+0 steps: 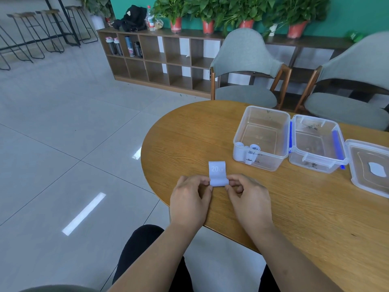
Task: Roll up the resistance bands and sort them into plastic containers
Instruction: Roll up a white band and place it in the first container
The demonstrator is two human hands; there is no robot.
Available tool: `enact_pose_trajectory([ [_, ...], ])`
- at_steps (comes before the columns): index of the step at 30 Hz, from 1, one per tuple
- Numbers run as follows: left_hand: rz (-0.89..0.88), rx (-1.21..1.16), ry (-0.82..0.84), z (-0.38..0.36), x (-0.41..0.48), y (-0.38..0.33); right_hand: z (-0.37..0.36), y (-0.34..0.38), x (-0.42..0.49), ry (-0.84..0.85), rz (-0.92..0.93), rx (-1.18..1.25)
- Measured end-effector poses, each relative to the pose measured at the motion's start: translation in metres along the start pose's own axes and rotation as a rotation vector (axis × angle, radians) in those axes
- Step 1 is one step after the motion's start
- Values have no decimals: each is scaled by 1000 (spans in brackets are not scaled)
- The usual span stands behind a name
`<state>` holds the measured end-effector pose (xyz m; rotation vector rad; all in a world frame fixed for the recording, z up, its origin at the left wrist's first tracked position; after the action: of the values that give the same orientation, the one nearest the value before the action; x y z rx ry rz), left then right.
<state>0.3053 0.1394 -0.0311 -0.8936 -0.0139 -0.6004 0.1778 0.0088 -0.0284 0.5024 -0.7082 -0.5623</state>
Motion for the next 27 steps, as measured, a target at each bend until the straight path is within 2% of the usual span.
enact_pose_trajectory([
  [6,14,-26,0,1,-1,0,2,1,0,-14,-22,58],
  [14,-42,2,-24,1,-1,-1,0,3,-1,-7,19,-22],
  [27,-16,-17,-19,-1,-1,1,3,2,-1,-15,-14,43],
])
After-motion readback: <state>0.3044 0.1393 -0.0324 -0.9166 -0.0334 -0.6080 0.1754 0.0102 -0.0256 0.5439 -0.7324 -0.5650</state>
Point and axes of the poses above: each hand's wrist, its own x-axis towards the middle knuckle, its own z-axis out of the back of the hand, y = z × x, the point moved 4 cm from there along x, towards the middle knuckle, and after that the axes turned 12 degrees about z, right-handed, at the moved point
